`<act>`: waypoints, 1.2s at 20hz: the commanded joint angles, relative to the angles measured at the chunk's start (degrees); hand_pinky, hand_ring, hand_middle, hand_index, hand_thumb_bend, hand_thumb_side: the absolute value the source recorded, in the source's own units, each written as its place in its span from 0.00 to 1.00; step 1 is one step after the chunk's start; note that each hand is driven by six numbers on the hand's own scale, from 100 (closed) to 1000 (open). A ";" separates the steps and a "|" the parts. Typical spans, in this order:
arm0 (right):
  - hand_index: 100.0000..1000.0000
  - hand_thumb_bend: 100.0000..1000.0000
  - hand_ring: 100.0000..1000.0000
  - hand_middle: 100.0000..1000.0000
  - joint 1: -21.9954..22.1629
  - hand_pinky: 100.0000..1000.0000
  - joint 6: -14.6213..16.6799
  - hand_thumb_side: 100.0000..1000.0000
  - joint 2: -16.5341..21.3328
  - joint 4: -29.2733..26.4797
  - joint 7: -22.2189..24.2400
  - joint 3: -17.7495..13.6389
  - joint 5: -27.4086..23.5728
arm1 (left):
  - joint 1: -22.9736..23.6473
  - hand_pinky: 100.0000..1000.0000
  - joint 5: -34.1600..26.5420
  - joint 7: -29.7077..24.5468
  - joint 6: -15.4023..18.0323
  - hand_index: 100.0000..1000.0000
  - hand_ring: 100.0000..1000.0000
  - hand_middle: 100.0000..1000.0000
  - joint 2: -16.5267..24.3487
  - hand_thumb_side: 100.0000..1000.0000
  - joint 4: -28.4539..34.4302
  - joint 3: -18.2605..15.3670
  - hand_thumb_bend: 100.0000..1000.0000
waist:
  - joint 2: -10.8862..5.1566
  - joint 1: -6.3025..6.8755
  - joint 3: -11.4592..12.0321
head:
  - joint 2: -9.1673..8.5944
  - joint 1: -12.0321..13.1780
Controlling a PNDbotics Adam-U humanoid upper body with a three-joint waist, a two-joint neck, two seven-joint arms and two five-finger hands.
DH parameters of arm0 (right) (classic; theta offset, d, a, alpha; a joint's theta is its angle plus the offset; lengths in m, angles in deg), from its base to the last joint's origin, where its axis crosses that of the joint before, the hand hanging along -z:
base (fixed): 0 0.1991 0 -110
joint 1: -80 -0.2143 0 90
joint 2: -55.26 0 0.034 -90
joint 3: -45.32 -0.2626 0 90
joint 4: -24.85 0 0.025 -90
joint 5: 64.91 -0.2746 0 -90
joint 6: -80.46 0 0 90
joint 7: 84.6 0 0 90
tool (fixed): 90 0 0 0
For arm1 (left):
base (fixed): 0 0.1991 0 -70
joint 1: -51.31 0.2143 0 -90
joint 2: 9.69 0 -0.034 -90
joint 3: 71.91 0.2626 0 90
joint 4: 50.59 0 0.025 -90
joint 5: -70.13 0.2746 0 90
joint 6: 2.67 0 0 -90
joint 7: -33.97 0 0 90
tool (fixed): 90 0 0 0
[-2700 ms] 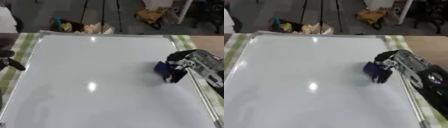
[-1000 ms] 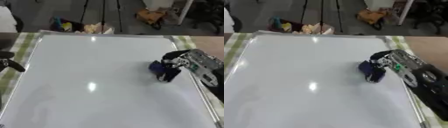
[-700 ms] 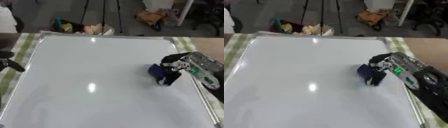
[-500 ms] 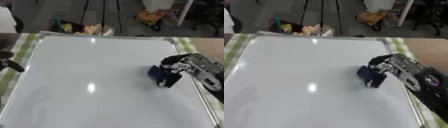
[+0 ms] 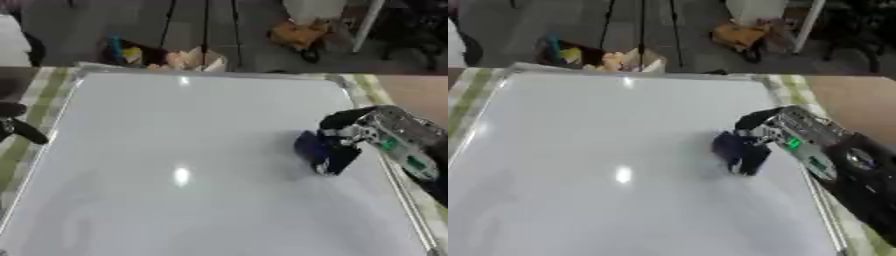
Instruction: Wipe the whiteboard clean with a brush.
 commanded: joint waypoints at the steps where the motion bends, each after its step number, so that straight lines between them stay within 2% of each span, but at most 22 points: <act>1: 0.22 0.00 0.68 0.30 -1.08 0.68 -0.28 0.53 0.07 4.34 0.07 -0.97 4.42 | -0.38 0.35 0.02 -0.13 0.04 0.59 0.81 0.69 0.43 0.91 1.03 0.24 0.00 | -0.63 0.33 -0.18 | -0.50 0.05; 5: 0.22 0.00 0.67 0.29 -2.93 0.68 0.05 0.53 -1.15 7.48 0.07 -2.03 7.15 | -0.32 0.35 0.11 -0.09 0.03 0.59 0.81 0.69 0.49 0.91 1.03 0.21 0.00 | -0.53 0.40 -0.37 | -0.62 0.13; 10: 0.21 0.00 0.66 0.29 -4.55 0.67 -0.97 0.53 -2.07 10.24 0.07 -4.39 7.94 | -0.26 0.35 0.19 -0.03 0.01 0.59 0.81 0.69 0.58 0.91 1.03 0.13 0.00 | -0.39 0.49 -0.59 | -0.81 0.29; 15: 0.20 0.00 0.65 0.28 -5.21 0.65 -1.74 0.54 -2.12 9.76 0.07 -5.84 6.64 | -0.25 0.35 0.27 -0.01 -0.01 0.59 0.81 0.69 0.62 0.91 1.03 0.11 0.00 | -0.25 0.58 -0.69 | -0.86 0.48; 19: 0.19 0.00 0.63 0.27 -6.09 0.63 -2.14 0.54 -2.28 10.33 0.07 -5.82 5.01 | -0.26 0.35 0.29 -0.05 -0.04 0.59 0.81 0.69 0.62 0.91 1.03 0.14 0.00 | -0.31 0.59 -0.55 | -0.73 0.59; 24: 0.18 0.00 0.61 0.25 -7.82 0.63 -0.40 0.55 -2.87 11.08 0.07 -4.92 3.11 | -0.32 0.35 0.27 -0.13 -0.05 0.59 0.81 0.69 0.65 0.91 1.03 0.20 0.00 | -0.48 0.56 -0.46 | -0.54 0.74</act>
